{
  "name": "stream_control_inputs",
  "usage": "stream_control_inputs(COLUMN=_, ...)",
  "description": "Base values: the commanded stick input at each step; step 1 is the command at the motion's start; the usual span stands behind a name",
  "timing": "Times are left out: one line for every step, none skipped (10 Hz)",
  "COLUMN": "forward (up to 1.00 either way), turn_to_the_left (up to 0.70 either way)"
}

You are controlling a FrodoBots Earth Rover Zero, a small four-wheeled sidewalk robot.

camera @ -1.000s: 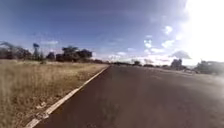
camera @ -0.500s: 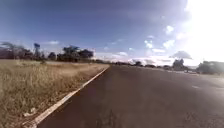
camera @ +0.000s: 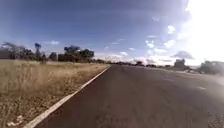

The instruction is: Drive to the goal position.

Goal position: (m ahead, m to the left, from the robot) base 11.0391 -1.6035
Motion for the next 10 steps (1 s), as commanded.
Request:
stream_control_inputs(forward=0.5, turn_to_the_left=0.0)
stream_control_inputs(forward=0.5, turn_to_the_left=0.0)
stream_control_inputs(forward=0.5, turn_to_the_left=0.0)
stream_control_inputs(forward=0.5, turn_to_the_left=0.0)
stream_control_inputs(forward=0.5, turn_to_the_left=0.0)
stream_control_inputs(forward=0.5, turn_to_the_left=0.0)
stream_control_inputs(forward=0.5, turn_to_the_left=0.0)
stream_control_inputs(forward=0.5, turn_to_the_left=0.0)
stream_control_inputs(forward=0.5, turn_to_the_left=0.0)
stream_control_inputs(forward=0.5, turn_to_the_left=0.0)
